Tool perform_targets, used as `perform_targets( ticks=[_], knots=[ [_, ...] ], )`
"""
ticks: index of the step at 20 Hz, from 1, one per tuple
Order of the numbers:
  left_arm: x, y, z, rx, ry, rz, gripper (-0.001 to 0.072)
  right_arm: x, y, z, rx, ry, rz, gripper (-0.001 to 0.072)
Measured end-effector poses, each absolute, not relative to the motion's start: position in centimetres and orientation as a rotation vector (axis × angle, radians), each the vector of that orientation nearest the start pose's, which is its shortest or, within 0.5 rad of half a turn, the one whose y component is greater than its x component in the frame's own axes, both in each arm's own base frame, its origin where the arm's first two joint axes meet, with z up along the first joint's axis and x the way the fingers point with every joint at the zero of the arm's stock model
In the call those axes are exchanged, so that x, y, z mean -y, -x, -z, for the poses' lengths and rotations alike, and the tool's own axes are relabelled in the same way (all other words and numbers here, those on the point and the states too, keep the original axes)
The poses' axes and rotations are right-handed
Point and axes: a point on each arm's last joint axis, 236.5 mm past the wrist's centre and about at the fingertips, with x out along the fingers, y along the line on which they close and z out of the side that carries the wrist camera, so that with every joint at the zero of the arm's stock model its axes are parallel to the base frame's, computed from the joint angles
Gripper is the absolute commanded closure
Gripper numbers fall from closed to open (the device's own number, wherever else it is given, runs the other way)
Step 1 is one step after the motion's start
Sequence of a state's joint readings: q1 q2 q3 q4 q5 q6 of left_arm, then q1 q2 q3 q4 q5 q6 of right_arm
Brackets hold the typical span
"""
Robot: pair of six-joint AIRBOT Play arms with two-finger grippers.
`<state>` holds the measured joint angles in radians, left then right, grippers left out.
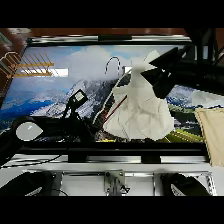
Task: Fold the shirts.
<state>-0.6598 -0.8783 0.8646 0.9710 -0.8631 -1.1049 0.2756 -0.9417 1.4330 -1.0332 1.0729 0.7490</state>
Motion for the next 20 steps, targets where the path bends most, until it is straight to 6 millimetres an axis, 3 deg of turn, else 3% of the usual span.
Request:
perform_targets(
  ticks=[4, 6, 7, 9, 11, 13, 15, 17, 20],
  knots=[
    [30.1, -22.4, -10.1, -0.799, -0.128, 1.058, 0.0663, -23.4, -33.6, -29.7, -0.263, 0.476, -0.898, 0.0250],
    [30.1, -22.5, -10.1, -0.796, -0.128, 1.056, 0.0663, -22.6, -35.6, -29.8, -0.236, 0.520, -0.828, 0.0236],
    [30.1, -22.5, -10.1, -0.794, -0.128, 1.055, 0.0663, -21.2, -37.0, -30.1, -0.227, 0.528, -0.761, 0.0145],
    [30.1, -22.6, -10.1, -0.793, -0.132, 1.053, 0.0663, -16.5, -40.2, -30.4, -0.261, 0.469, -0.584, 0.0136],
    [29.8, -22.7, -9.9, -0.791, -0.150, 1.046, 0.0663, -10.4, -42.6, -29.6, -0.344, 0.339, -0.405, 0.0137],
    [29.5, -22.8, -9.6, -0.794, -0.178, 1.040, 0.0663, -4.6, -43.5, -26.8, -0.478, 0.239, -0.274, 0.0141],
    [29.2, -22.7, -9.3, -0.796, -0.209, 1.044, 0.0663, -0.6, -42.6, -22.8, -0.654, 0.230, -0.227, 0.0141],
    [29.1, -22.6, -9.0, -0.791, -0.242, 1.055, 0.0663, 1.3, -40.9, -19.6, -0.792, 0.348, -0.278, 0.0140],
    [28.9, -22.6, -8.8, -0.777, -0.291, 1.074, 0.0662, 0.9, -39.0, -17.9, -0.844, 0.618, -0.466, 0.0140]
  ],
)
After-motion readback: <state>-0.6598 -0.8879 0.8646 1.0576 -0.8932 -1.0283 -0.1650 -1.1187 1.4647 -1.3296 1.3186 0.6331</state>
